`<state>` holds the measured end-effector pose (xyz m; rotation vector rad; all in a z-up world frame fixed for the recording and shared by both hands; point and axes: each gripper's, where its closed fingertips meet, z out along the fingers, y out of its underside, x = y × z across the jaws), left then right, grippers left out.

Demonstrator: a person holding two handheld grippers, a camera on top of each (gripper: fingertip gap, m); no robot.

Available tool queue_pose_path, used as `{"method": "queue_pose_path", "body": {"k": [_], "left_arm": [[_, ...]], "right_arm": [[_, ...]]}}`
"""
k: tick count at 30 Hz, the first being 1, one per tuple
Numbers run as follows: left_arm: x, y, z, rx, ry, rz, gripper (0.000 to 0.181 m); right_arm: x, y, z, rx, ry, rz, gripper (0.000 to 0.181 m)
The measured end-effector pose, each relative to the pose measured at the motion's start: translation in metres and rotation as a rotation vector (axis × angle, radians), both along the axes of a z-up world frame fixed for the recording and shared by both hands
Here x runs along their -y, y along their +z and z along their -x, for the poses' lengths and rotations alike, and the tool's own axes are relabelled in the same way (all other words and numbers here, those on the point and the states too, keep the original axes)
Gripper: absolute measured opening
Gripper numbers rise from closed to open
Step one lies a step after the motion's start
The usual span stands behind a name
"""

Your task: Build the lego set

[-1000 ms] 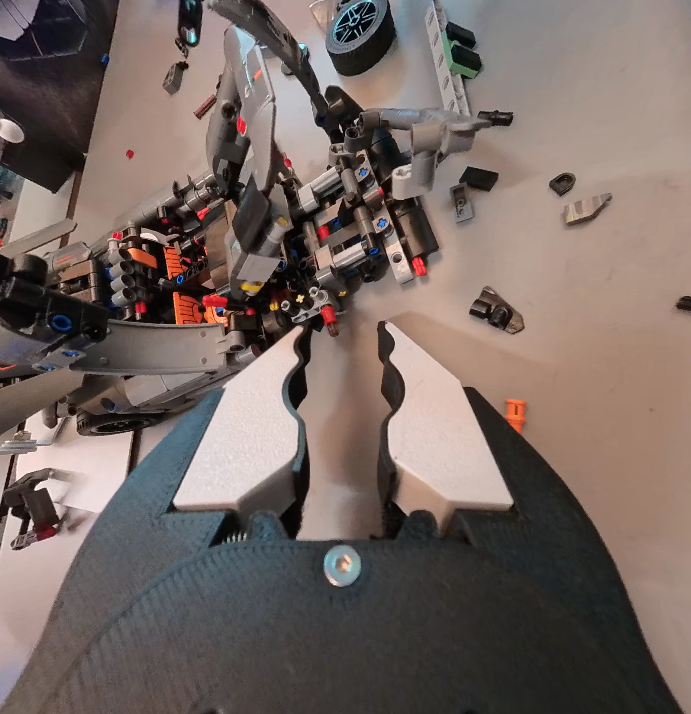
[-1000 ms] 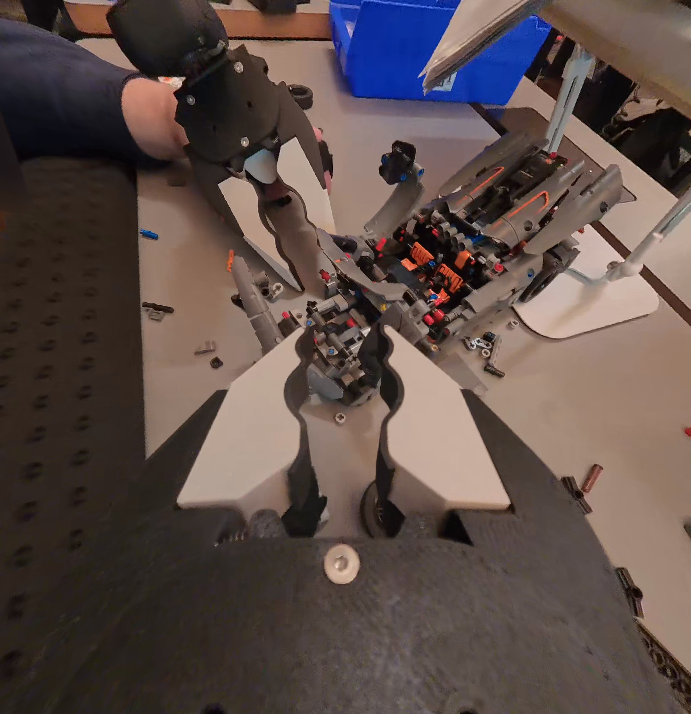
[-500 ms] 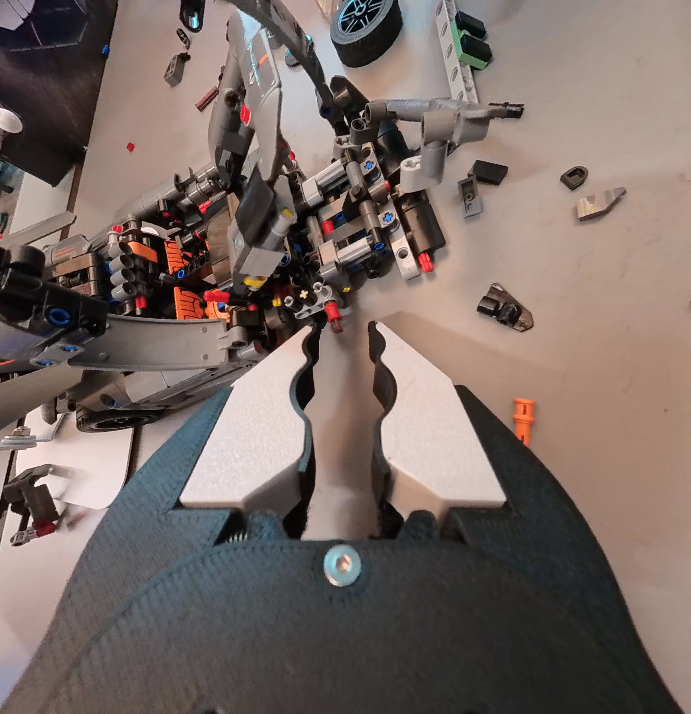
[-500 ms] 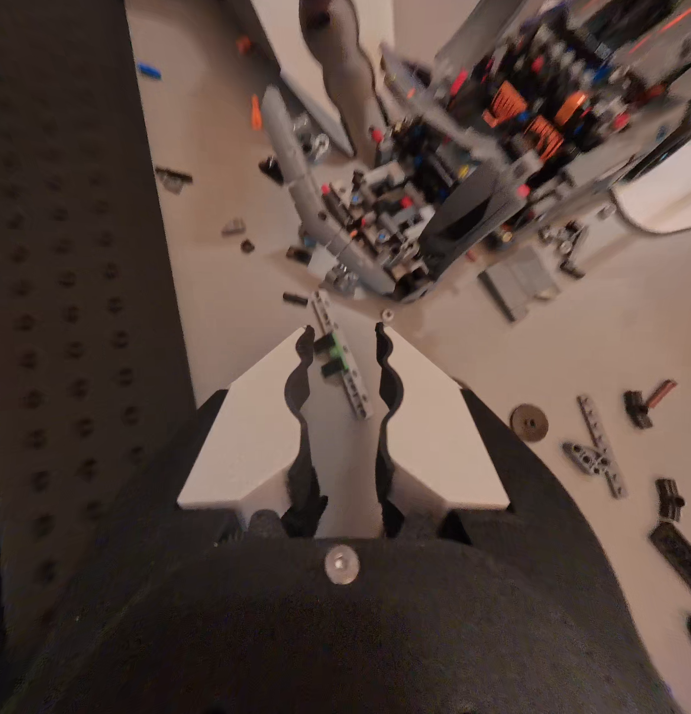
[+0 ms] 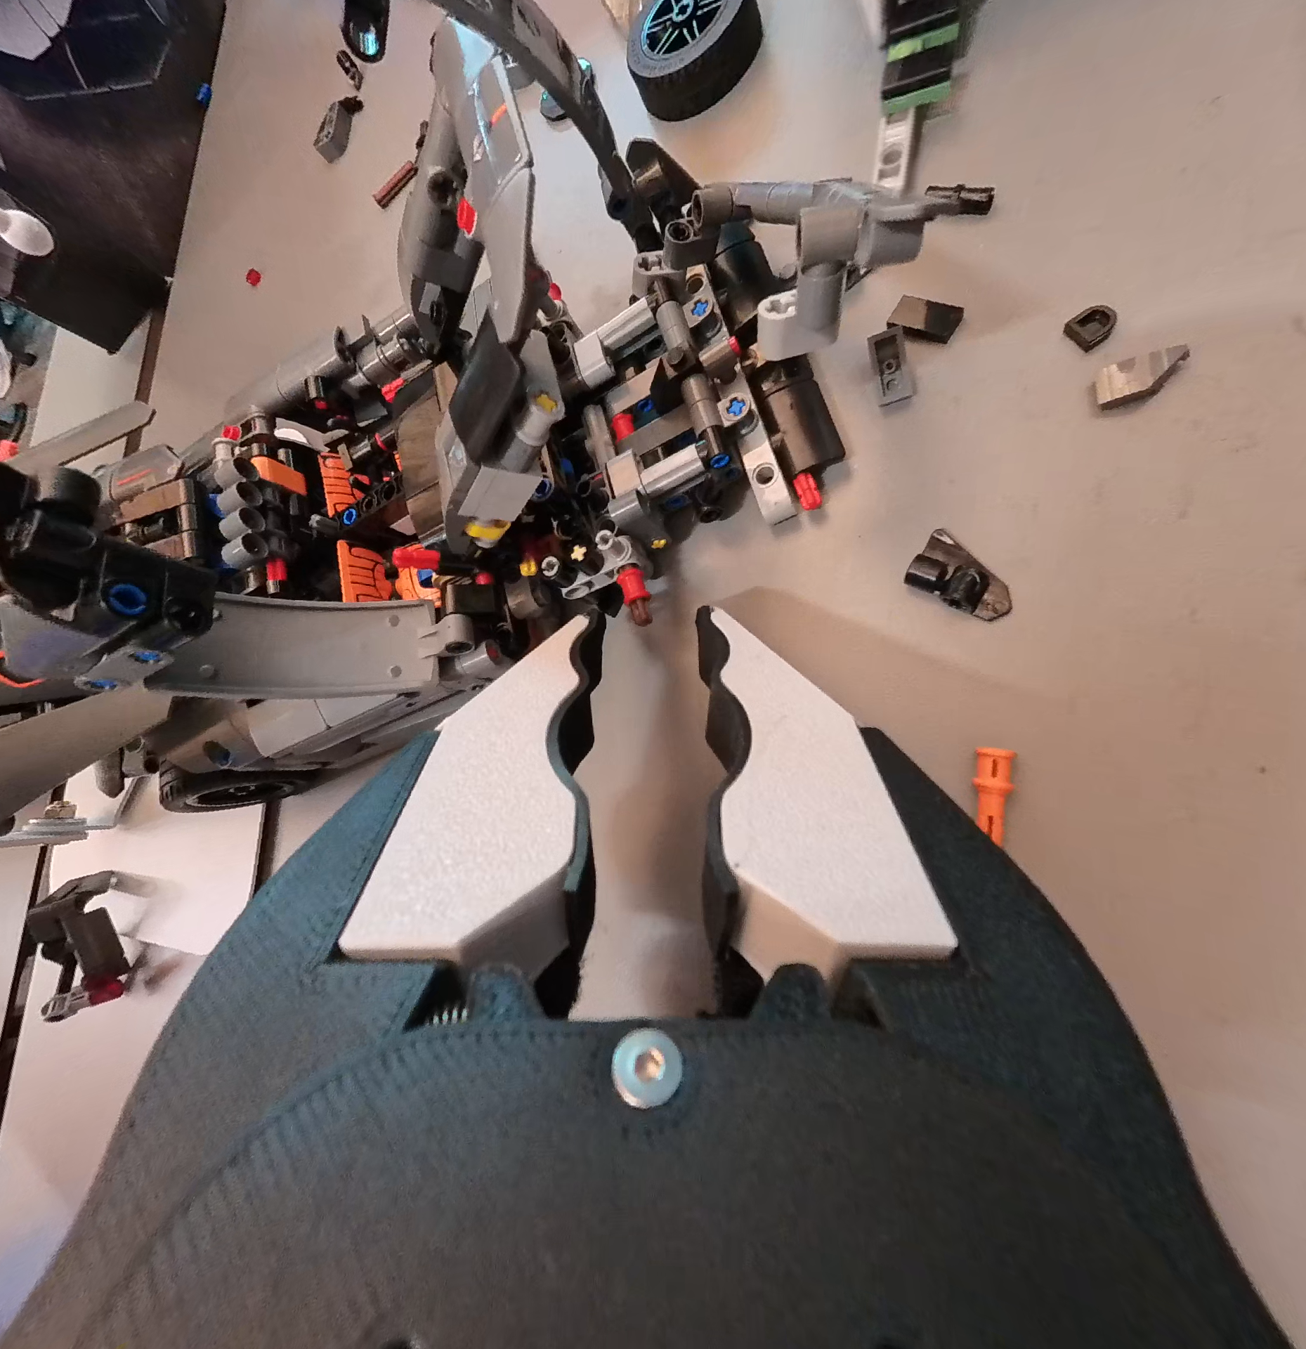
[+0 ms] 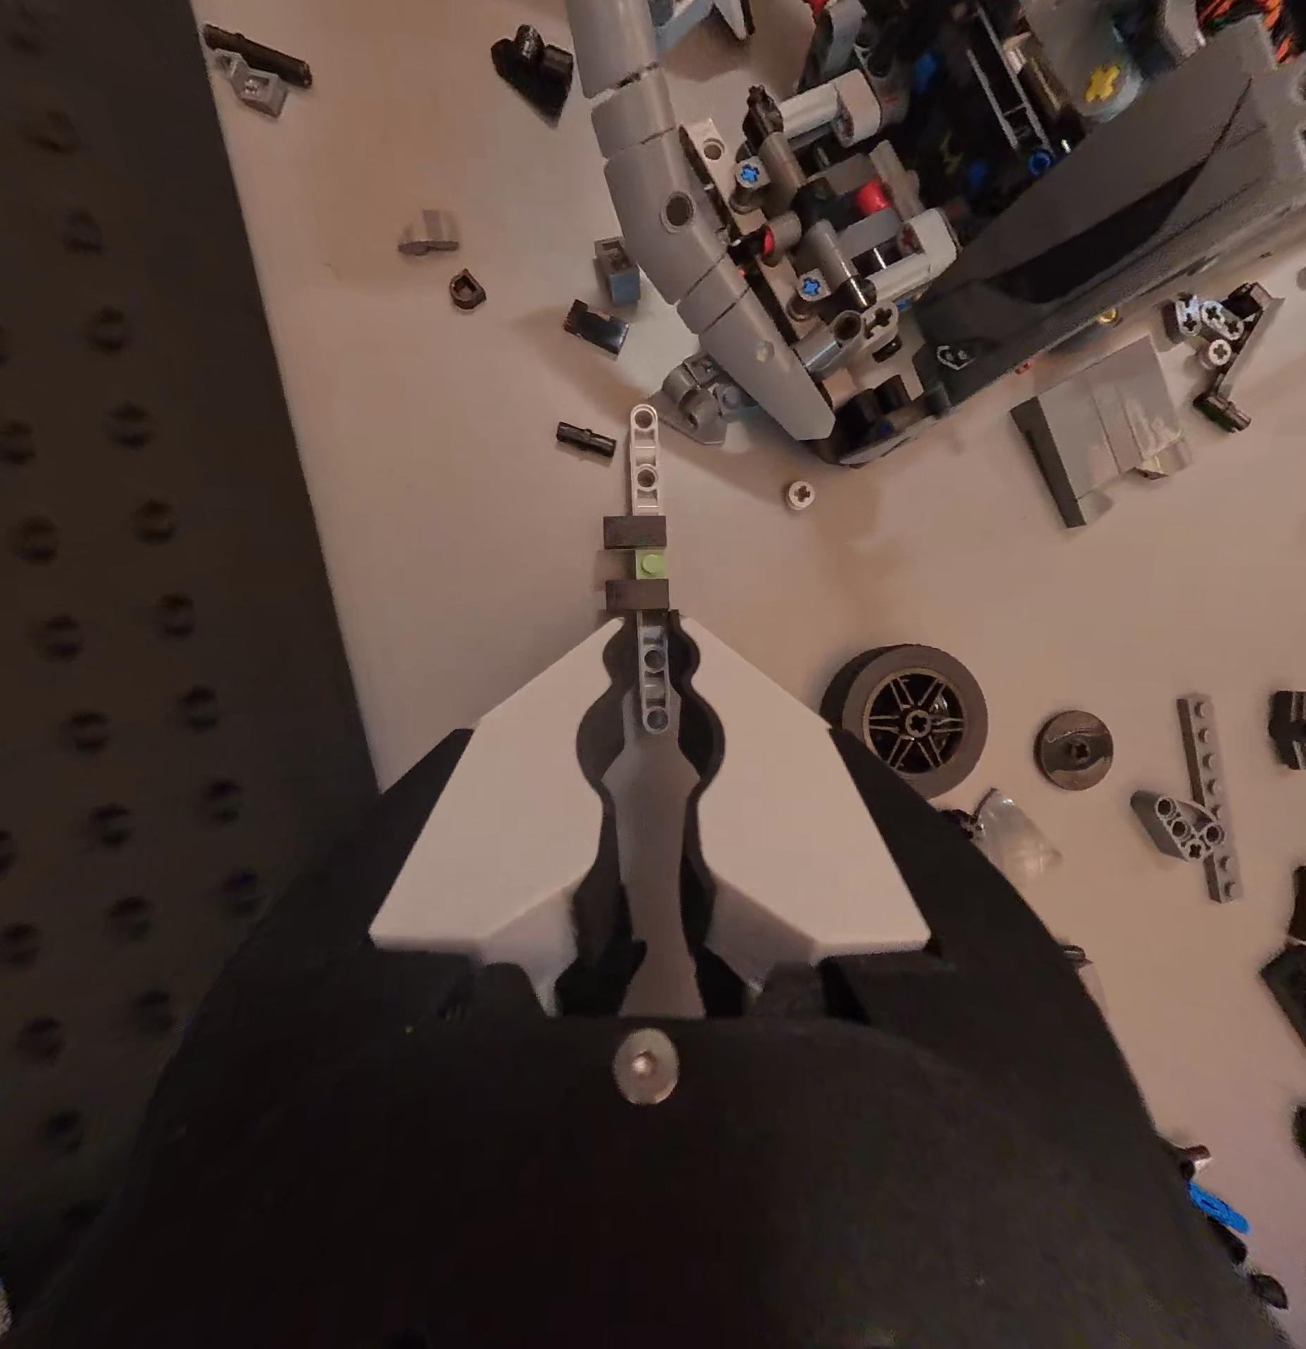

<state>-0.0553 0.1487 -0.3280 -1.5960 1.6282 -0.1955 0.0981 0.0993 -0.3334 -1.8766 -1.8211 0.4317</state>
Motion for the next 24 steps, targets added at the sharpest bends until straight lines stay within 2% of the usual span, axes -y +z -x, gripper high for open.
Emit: {"method": "queue_pose_path", "body": {"k": [6, 12, 18, 21, 24], "left_arm": [[0.000, 0.008, 0.004, -0.001, 0.004, -0.025, 0.024], [-0.003, 0.017, 0.011, 0.003, 0.022, -0.052, 0.023], [-0.004, 0.020, 0.010, 0.024, 0.027, -0.049, 0.027], [-0.004, 0.016, 0.008, 0.028, 0.023, -0.025, 0.030], [-0.005, 0.012, 0.009, 0.018, 0.028, -0.020, 0.033]], "right_arm": [[0.007, 0.019, 0.006, -0.083, 0.014, 0.035, 0.005], [0.007, 0.061, 0.020, -0.212, 0.053, -0.020, 0.005], [-0.041, 0.093, -0.004, -0.193, -0.110, -0.153, 0.004], [-0.066, 0.094, -0.015, -0.099, -0.172, -0.199, 0.004], [-0.081, 0.084, -0.014, -0.009, -0.136, -0.181, 0.004]]}}
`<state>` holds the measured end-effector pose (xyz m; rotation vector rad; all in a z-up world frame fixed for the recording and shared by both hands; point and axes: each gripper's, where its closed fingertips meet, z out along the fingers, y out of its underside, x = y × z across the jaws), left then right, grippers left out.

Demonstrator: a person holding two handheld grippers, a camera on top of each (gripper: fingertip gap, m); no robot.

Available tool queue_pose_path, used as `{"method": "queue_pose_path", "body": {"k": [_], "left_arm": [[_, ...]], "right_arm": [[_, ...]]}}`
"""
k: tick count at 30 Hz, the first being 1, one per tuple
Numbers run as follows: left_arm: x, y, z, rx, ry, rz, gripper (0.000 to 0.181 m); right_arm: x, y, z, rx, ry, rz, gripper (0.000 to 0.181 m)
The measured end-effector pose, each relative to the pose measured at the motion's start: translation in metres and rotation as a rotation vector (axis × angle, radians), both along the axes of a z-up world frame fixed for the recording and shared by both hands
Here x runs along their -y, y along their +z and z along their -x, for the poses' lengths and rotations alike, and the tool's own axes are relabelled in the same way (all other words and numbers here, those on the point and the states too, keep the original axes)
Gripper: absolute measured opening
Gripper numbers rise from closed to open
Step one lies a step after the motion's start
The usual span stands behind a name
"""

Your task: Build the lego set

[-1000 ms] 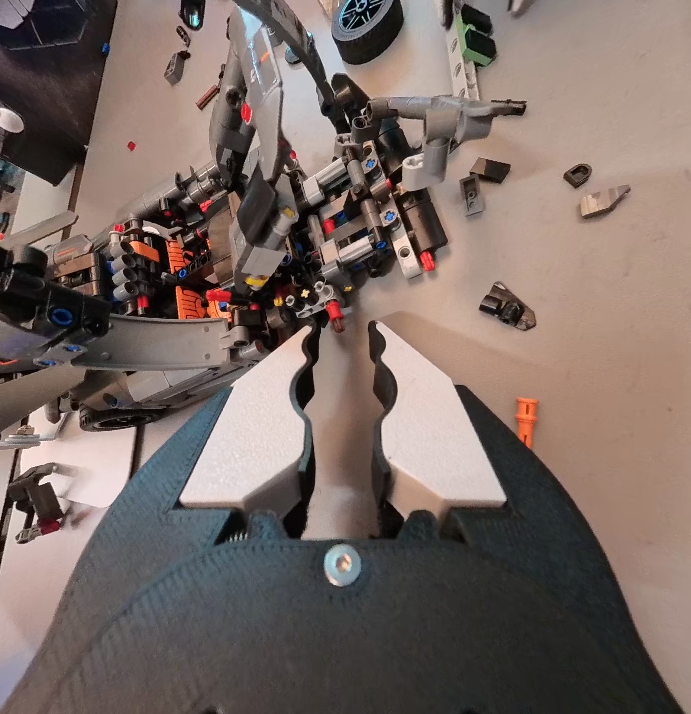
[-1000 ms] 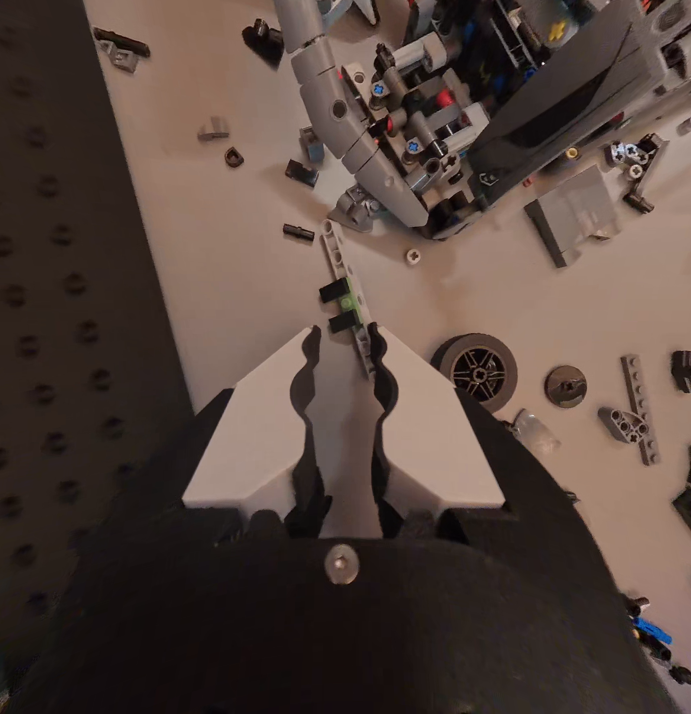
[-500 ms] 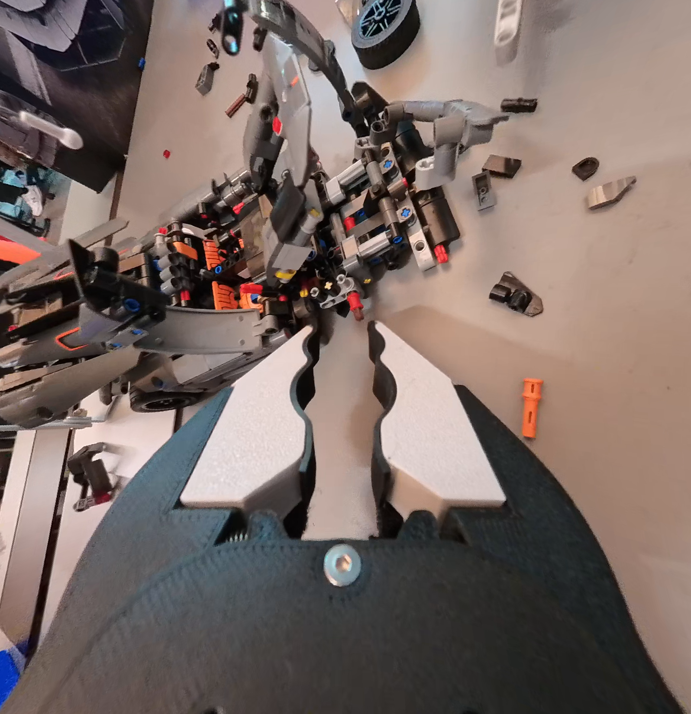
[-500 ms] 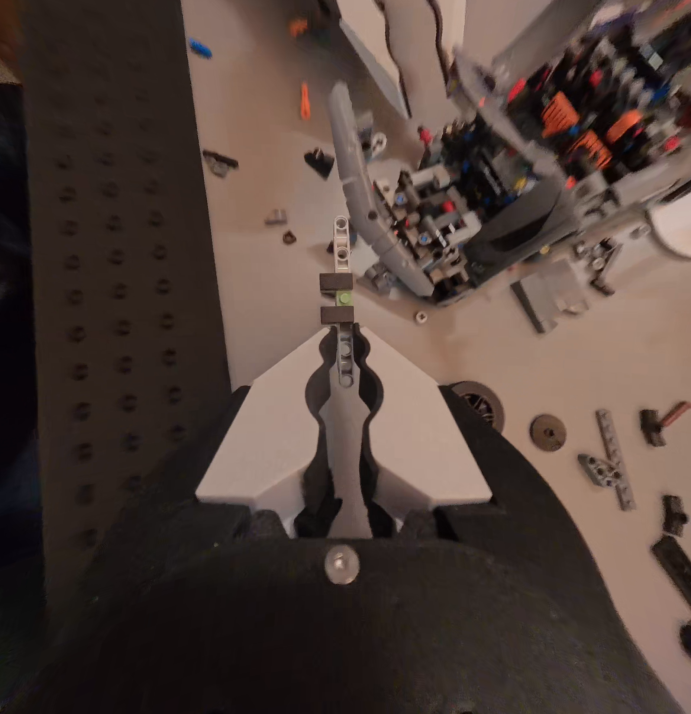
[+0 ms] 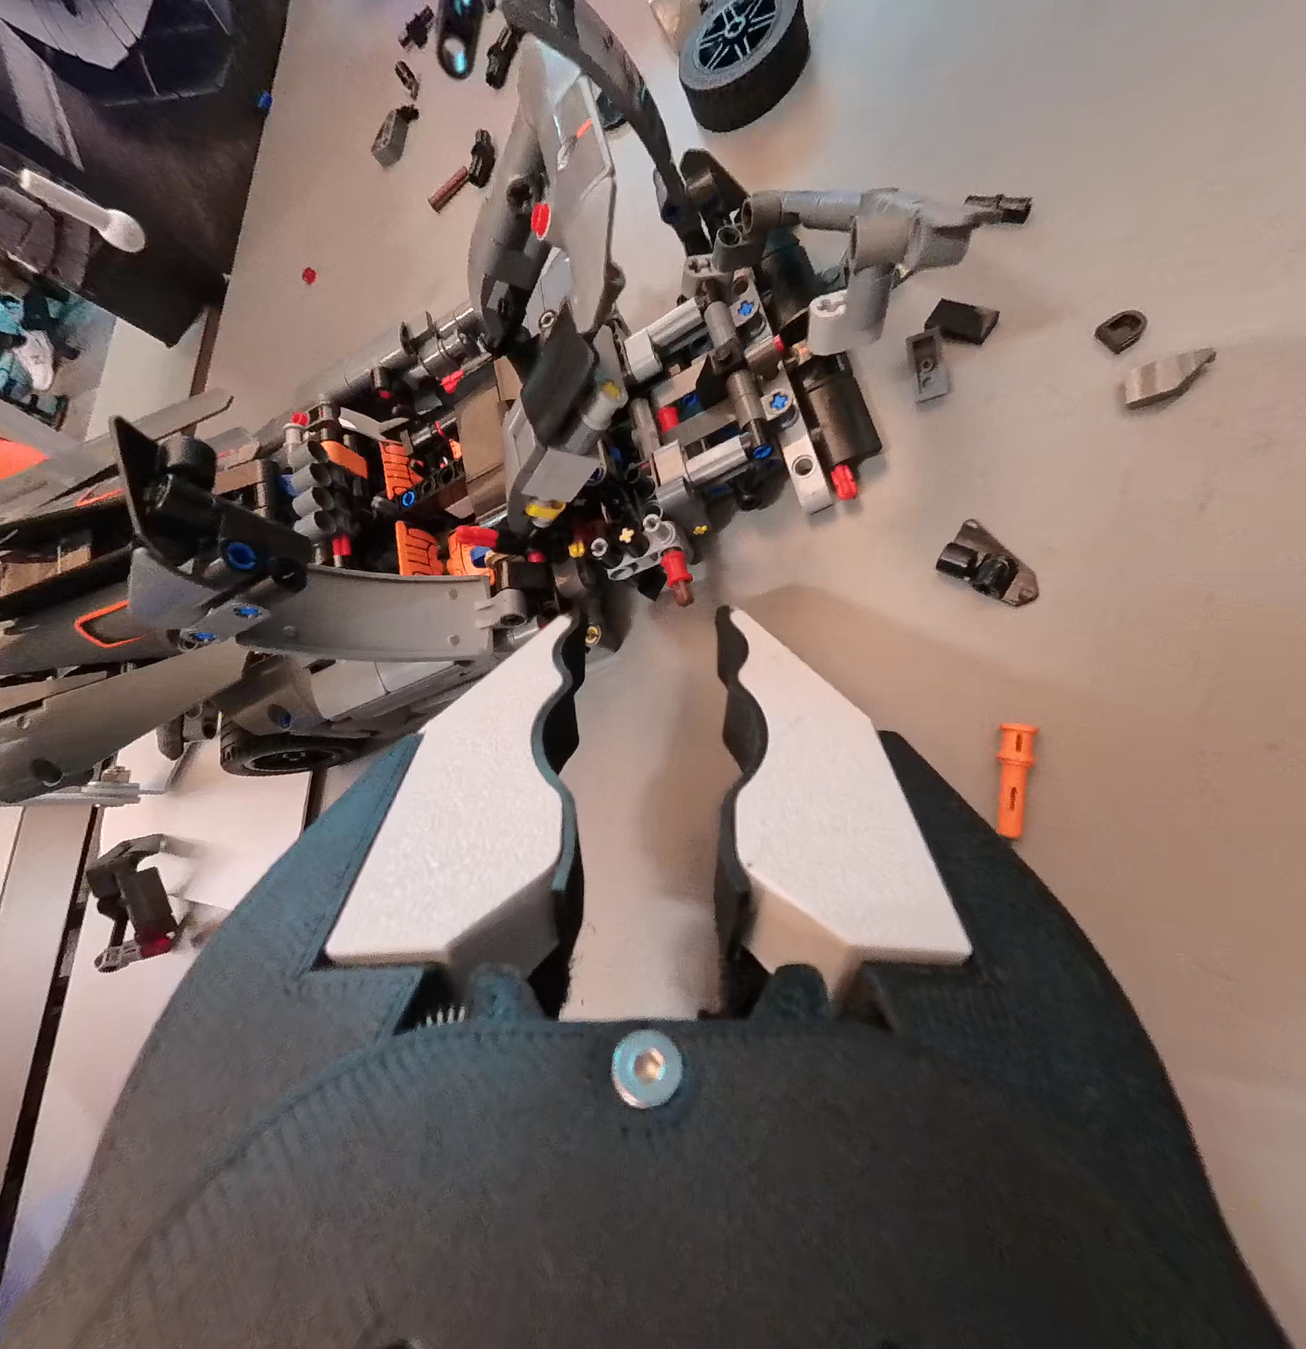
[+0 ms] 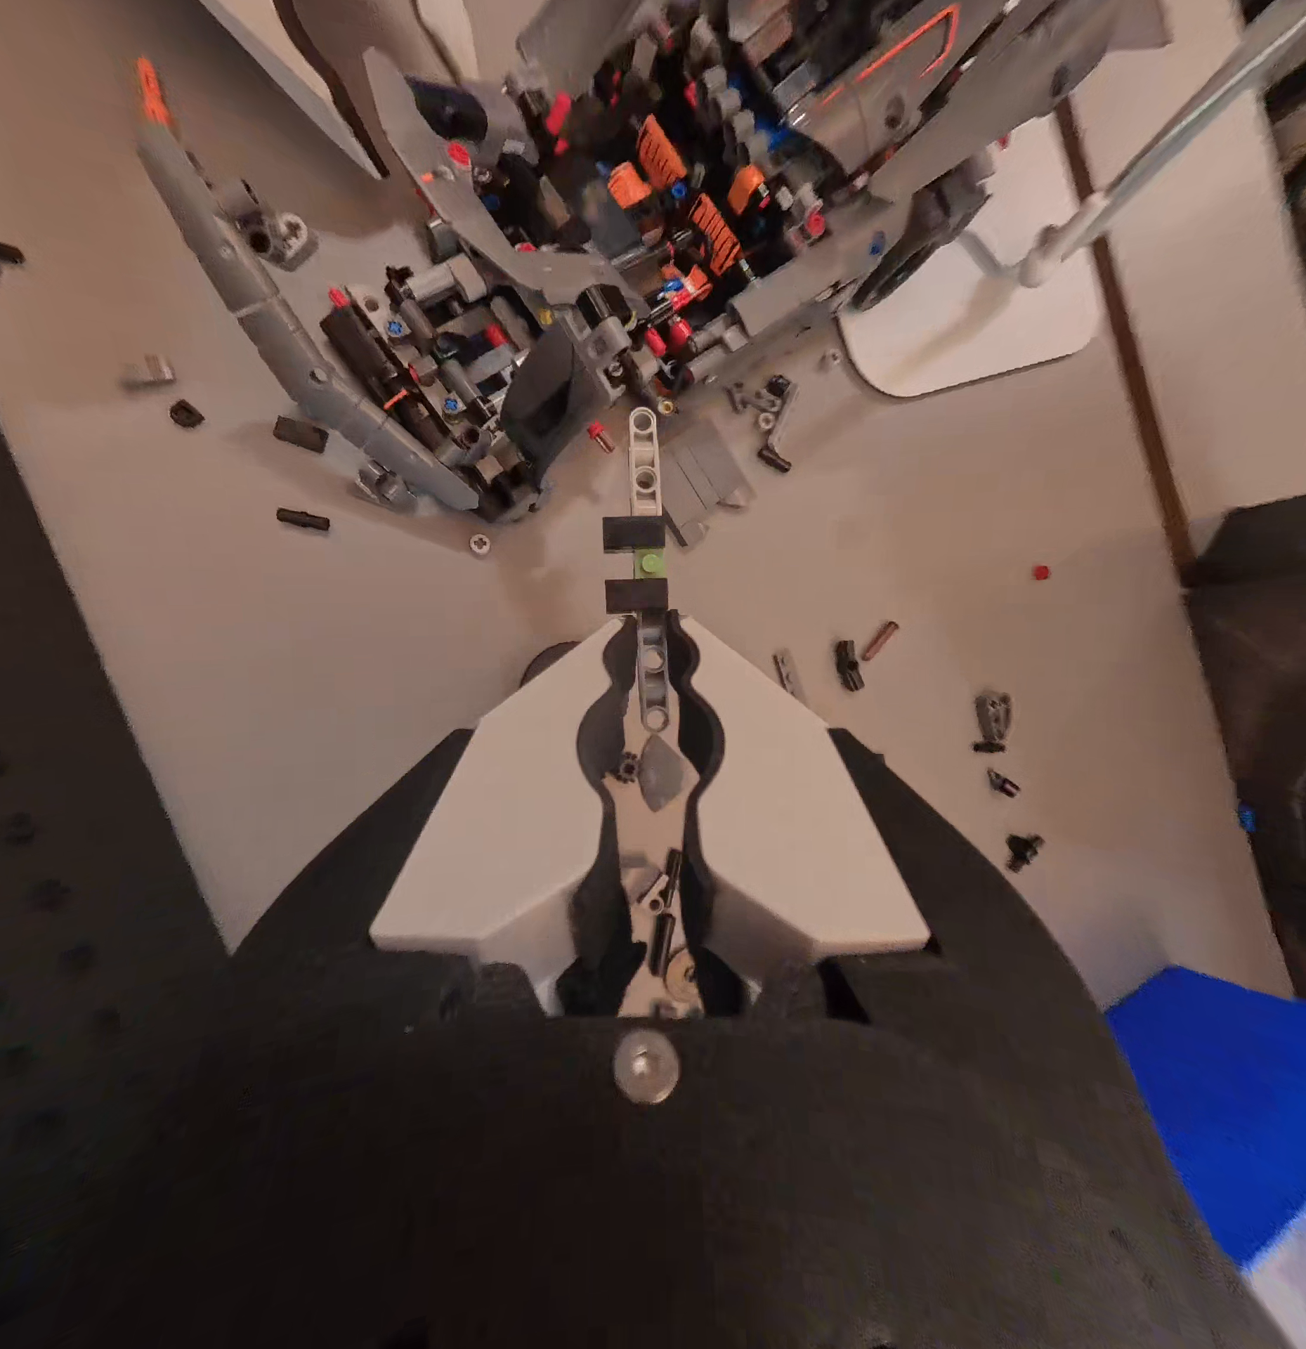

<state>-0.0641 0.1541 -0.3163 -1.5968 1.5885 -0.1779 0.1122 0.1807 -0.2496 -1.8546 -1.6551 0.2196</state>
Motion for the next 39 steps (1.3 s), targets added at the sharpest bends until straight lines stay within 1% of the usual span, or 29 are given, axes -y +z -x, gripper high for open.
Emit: {"method": "queue_pose_path", "body": {"k": [3, 5, 10, 14, 16, 21, 25, 28, 31, 33, 39], "left_arm": [[-0.001, 0.002, -0.001, 0.019, 0.002, 0.005, 0.037], [0.000, 0.001, -0.002, 0.025, -0.001, 0.017, 0.038], [0.001, -0.007, -0.005, 0.008, -0.008, 0.037, 0.038], [0.001, -0.003, -0.005, 0.025, -0.007, 0.027, 0.036], [0.002, 0.001, -0.007, 0.039, -0.015, 0.015, 0.032], [0.005, 0.012, -0.015, 0.080, -0.024, -0.020, 0.025], [0.009, 0.018, -0.023, 0.129, -0.028, 0.014, 0.020], [0.006, 0.015, -0.024, 0.109, 0.004, 0.024, 0.021], [0.007, 0.011, -0.025, 0.091, 0.013, 0.037, 0.017], [0.009, 0.010, -0.027, 0.091, 0.002, 0.047, 0.017], [0.012, 0.010, -0.029, 0.089, -0.010, 0.043, 0.006]], "right_arm": [[-0.011, -0.015, 0.002, 0.077, 0.067, 0.077, 0.004], [-0.014, -0.023, 0.004, 0.097, 0.119, 0.151, 0.005], [-0.006, -0.037, 0.035, 0.107, 0.327, 0.212, 0.004], [0.000, -0.042, 0.058, 0.036, 0.451, 0.282, 0.005], [0.003, -0.042, 0.067, 0.002, 0.497, 0.298, 0.005], [0.009, -0.046, 0.081, -0.041, 0.547, 0.302, 0.005], [0.010, -0.056, 0.092, -0.044, 0.555, 0.284, 0.005], [0.015, -0.054, 0.101, -0.075, 0.575, 0.278, 0.005], [0.019, -0.054, 0.104, -0.098, 0.584, 0.295, 0.005], [0.022, -0.054, 0.106, -0.111, 0.587, 0.309, 0.005], [0.025, -0.054, 0.109, -0.112, 0.586, 0.314, 0.004]]}}
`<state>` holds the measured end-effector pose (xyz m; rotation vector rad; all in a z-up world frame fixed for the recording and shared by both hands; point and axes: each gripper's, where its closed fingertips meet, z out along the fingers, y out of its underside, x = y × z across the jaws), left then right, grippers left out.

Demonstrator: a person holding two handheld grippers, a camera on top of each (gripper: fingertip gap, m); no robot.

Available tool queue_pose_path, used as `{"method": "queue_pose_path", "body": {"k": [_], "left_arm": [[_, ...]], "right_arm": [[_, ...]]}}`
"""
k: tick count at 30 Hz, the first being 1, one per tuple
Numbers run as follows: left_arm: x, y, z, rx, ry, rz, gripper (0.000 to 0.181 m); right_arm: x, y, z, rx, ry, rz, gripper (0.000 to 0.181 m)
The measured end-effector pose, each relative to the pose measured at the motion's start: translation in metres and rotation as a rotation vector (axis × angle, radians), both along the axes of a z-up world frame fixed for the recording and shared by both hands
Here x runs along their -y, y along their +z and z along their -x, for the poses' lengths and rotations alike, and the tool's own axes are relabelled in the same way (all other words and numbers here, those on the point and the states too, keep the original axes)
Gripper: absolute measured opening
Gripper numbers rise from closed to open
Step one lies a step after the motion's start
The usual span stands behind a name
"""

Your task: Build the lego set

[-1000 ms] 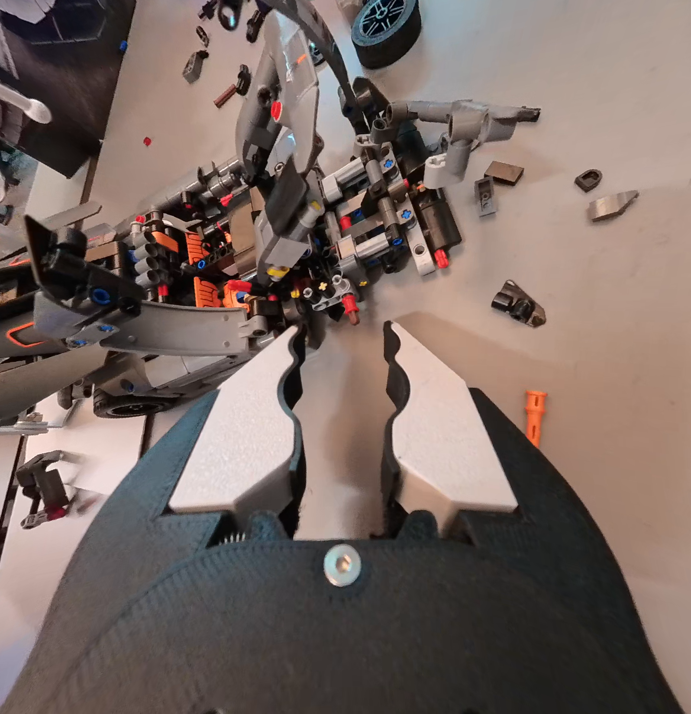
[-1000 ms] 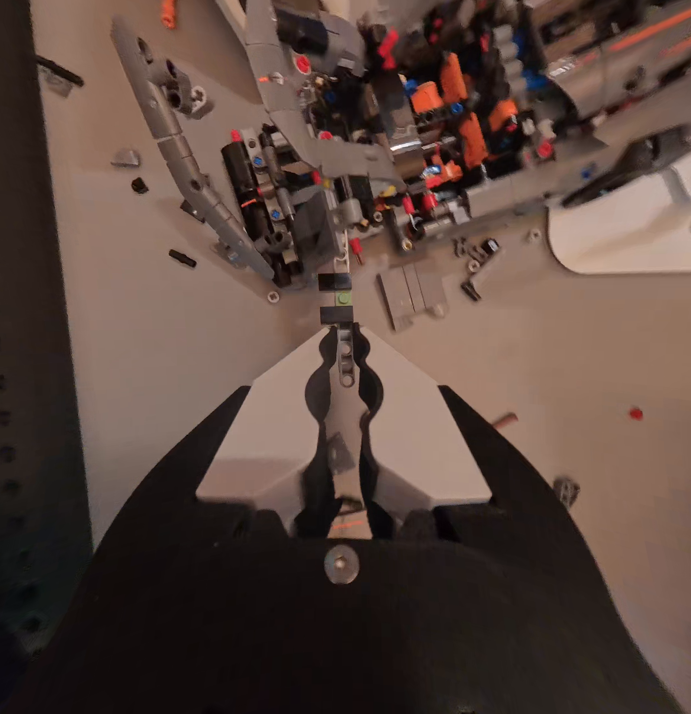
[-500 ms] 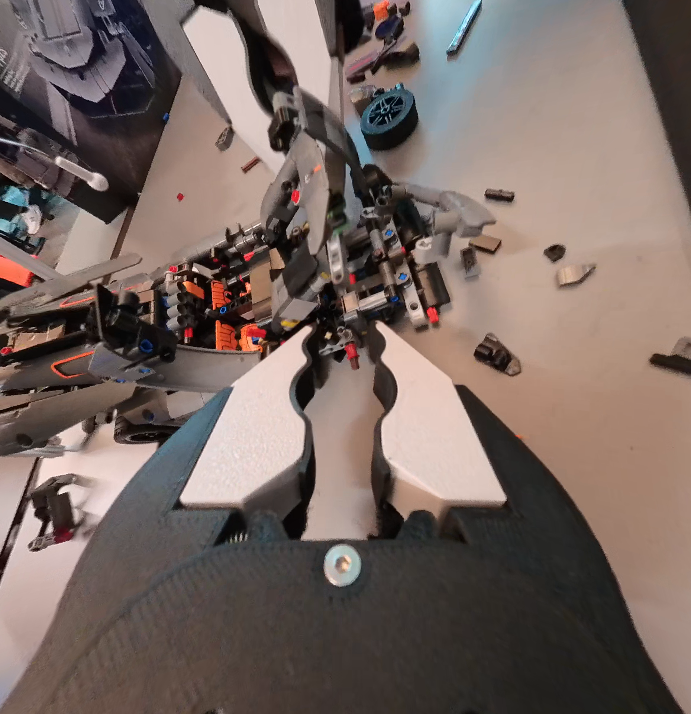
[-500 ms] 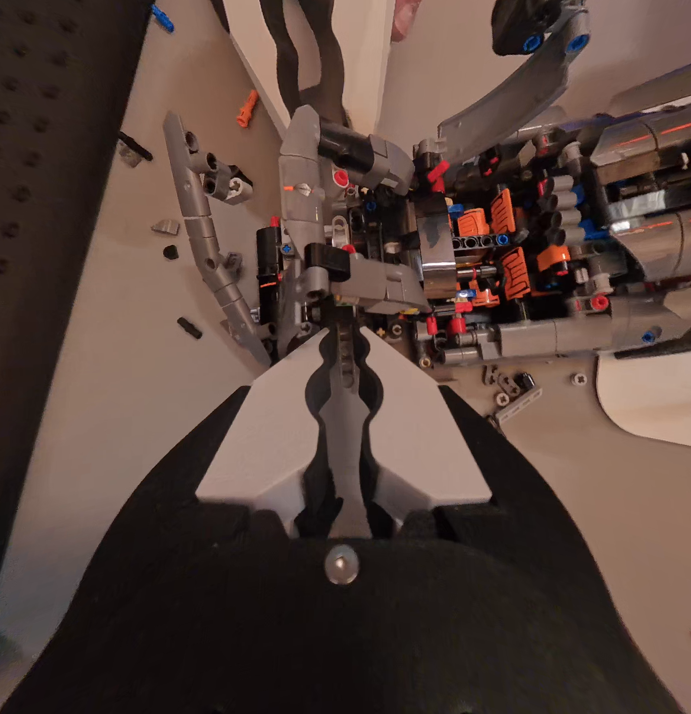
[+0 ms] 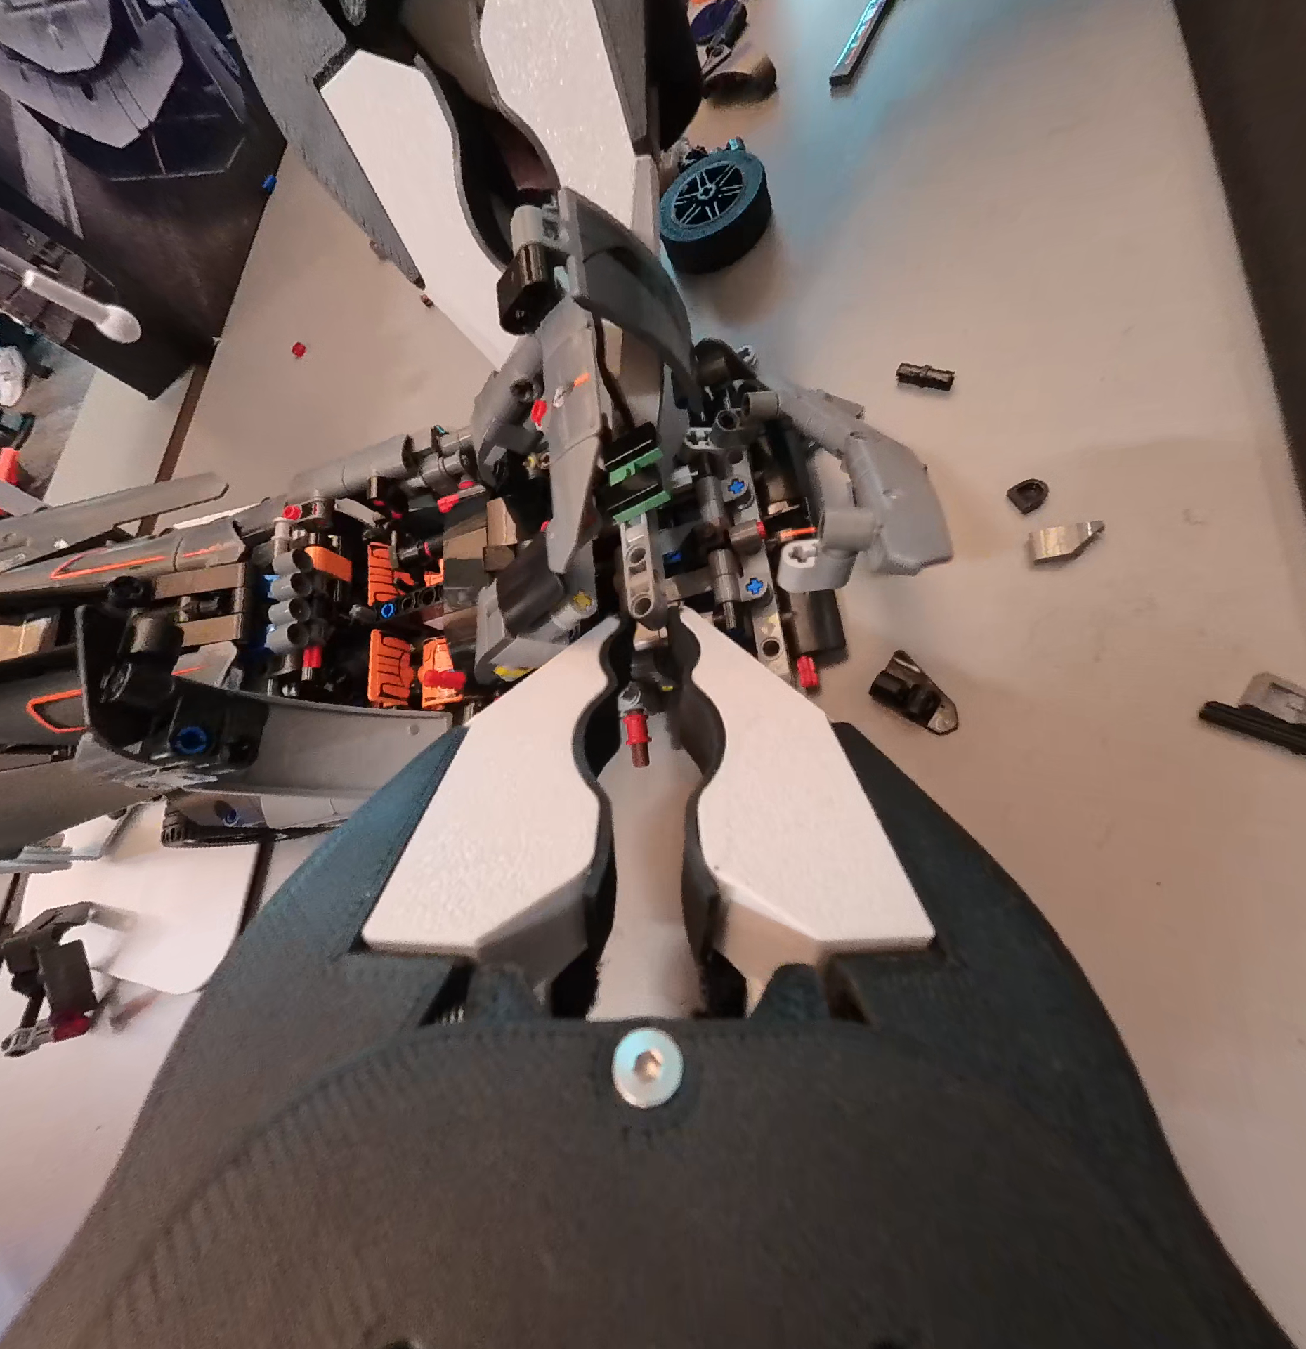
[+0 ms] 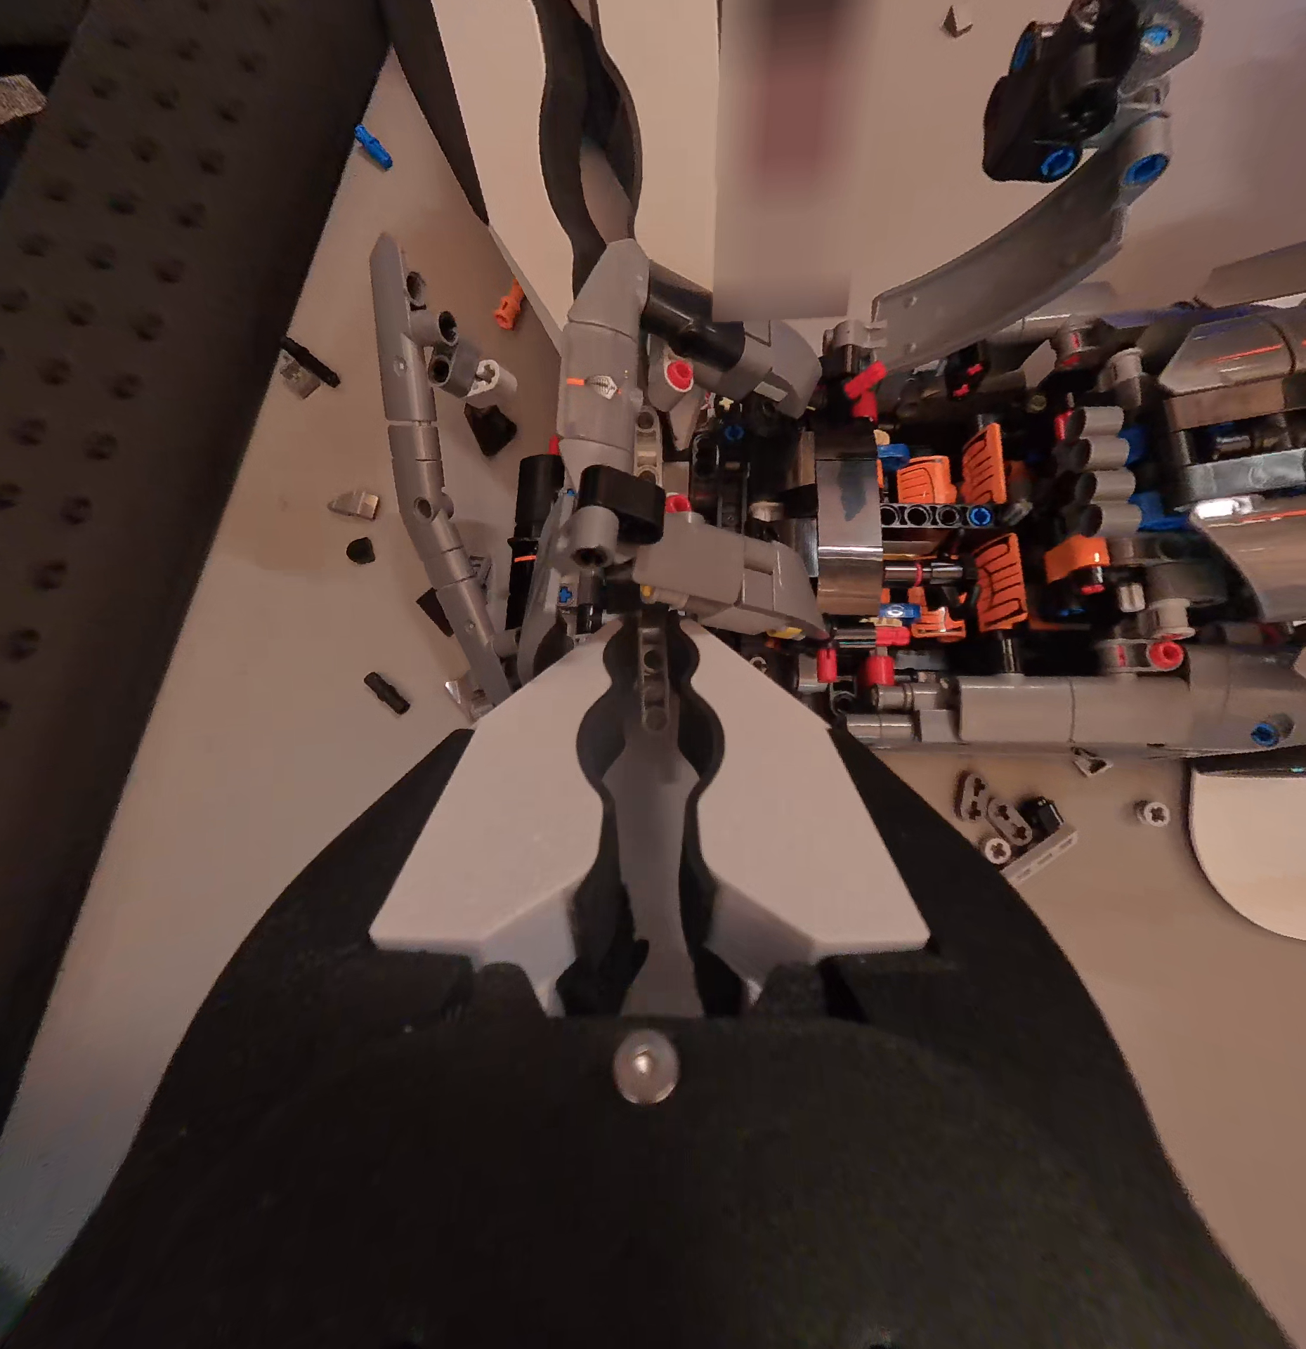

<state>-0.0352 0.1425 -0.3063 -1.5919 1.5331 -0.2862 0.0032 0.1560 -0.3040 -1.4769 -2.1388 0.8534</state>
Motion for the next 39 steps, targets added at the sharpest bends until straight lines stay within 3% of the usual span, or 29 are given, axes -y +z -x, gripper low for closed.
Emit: {"method": "queue_pose_path", "body": {"k": [8, 12, 16, 29, 39], "left_arm": [[0.004, 0.005, -0.002, 0.036, -0.022, 0.019, 0.006], [0.010, 0.004, -0.005, 0.052, -0.053, 0.064, 0.019], [0.004, 0.006, -0.004, 0.067, -0.021, 0.039, 0.006], [0.002, 0.010, 0.000, 0.087, -0.015, 0.046, 0.004], [0.000, 0.006, 0.008, 0.047, -0.012, 0.026, 0.004]], "right_arm": [[0.001, -0.002, 0.001, 0.016, -0.015, 0.004, 0.005], [-0.001, -0.002, 0.000, 0.019, -0.025, 0.007, 0.005], [0.000, -0.002, 0.000, 0.021, -0.028, 0.009, 0.005], [-0.004, 0.002, -0.006, 0.018, -0.068, 0.057, 0.015], [-0.003, 0.003, -0.008, 0.008, -0.067, 0.073, 0.000]]}}
